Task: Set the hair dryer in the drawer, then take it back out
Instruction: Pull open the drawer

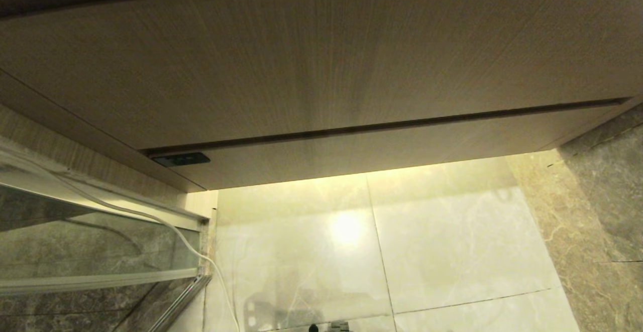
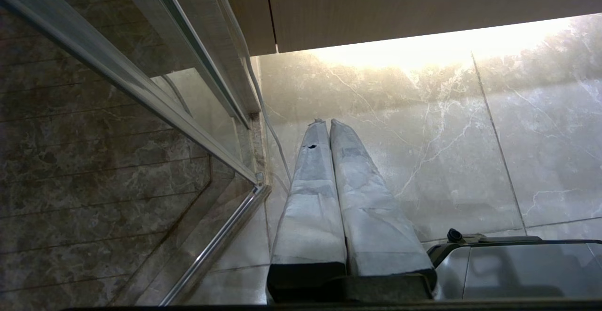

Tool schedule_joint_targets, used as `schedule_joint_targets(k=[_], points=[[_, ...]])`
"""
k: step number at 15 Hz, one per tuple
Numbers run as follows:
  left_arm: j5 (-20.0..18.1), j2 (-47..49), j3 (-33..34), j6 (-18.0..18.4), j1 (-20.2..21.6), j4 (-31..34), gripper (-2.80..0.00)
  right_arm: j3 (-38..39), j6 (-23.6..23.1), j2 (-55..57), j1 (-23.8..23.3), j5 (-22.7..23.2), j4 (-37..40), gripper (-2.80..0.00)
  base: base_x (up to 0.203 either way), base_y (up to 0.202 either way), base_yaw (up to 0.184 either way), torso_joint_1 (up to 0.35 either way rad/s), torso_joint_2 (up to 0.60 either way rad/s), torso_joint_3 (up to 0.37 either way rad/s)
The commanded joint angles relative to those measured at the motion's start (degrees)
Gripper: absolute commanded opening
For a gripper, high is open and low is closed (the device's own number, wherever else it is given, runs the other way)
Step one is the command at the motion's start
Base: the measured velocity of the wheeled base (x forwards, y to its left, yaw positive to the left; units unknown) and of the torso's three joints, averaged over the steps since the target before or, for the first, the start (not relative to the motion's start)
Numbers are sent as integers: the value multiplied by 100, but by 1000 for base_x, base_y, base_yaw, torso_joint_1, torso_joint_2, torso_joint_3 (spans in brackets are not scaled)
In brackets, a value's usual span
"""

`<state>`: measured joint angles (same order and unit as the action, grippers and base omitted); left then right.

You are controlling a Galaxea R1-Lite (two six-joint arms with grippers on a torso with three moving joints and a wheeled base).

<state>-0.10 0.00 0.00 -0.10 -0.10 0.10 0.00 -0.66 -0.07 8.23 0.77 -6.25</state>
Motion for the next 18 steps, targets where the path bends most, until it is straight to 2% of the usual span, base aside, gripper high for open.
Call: schedule_joint_targets(k=[1, 10, 11, 12, 14, 18], points=[[2, 0, 0, 1, 1, -1, -280, 229, -4, -222, 3, 2, -7, -280, 0, 0, 0, 0, 0, 0], [2, 0, 0, 1, 1, -1, -280, 209, -53, -222, 3, -15, -36, -280, 0, 0, 0, 0, 0, 0], [2, 0, 0, 1, 1, -1, -280, 12, -55, -222, 3, -24, 34, -280, 0, 0, 0, 0, 0, 0], [2, 0, 0, 1, -3, -1, -280, -399, -56, -222, 3, -61, 204, -280, 0, 0, 0, 0, 0, 0], [2, 0, 0, 1, 1, -1, -280, -1951, -41, -220, 1, -106, 1165, -280, 0, 0, 0, 0, 0, 0], [2, 0, 9, 1, 1, -1, -280, -5478, 90, 649, -1, 180, 3930, -280, 0, 0, 0, 0, 0, 0]])
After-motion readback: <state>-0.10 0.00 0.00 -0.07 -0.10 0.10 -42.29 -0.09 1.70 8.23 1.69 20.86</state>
